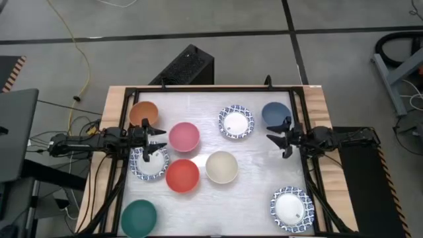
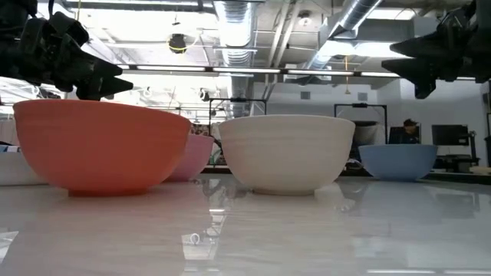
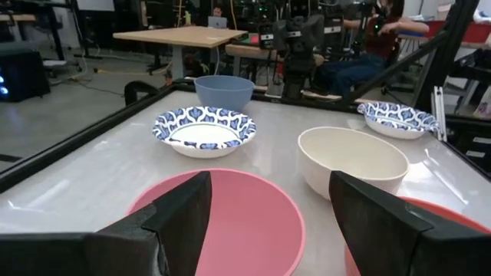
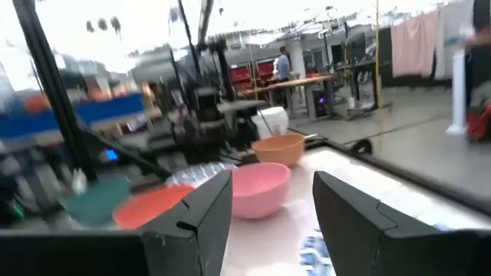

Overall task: Nest bowls inside each other by size order
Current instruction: Stack the bottom blue patterned bowl on top of the top blue patterned bowl

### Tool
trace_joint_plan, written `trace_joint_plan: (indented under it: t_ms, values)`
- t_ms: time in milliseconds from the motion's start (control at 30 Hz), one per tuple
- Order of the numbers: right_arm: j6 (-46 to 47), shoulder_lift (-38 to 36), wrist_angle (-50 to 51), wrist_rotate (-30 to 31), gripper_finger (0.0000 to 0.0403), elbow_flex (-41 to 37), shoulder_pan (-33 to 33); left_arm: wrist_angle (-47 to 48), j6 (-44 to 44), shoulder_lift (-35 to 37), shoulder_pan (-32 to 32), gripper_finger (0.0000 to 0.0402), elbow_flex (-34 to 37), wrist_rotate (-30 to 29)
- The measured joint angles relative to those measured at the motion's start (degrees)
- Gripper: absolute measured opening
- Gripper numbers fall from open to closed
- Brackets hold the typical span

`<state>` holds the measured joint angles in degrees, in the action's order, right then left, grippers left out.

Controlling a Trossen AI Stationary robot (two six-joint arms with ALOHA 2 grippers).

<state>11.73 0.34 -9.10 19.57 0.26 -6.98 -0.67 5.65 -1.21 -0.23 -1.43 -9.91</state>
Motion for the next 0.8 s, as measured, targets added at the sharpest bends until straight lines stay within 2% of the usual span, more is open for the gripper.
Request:
trace_joint_plan:
  t_ms: [67,333,700,800]
  values:
    - [3.05,0.0,-0.44,0.0,0.0203,0.01,0.0,-0.06,0.02,0.0,-0.02,0.0254,0.0,0.0]
    - [3.43,0.02,0.31,-0.02,0.0203,0.01,-0.07,-2.18,-1.92,-0.01,0.0,0.0254,0.0,-0.53]
    - [4.78,-0.01,-0.58,-1.15,0.0203,3.36,-0.09,-13.49,9.61,0.0,-0.01,0.0254,0.0,2.24]
    - [4.78,0.04,-0.37,-1.85,0.0203,5.39,-0.11,-15.98,10.41,0.0,0.0,0.0254,0.0,3.38]
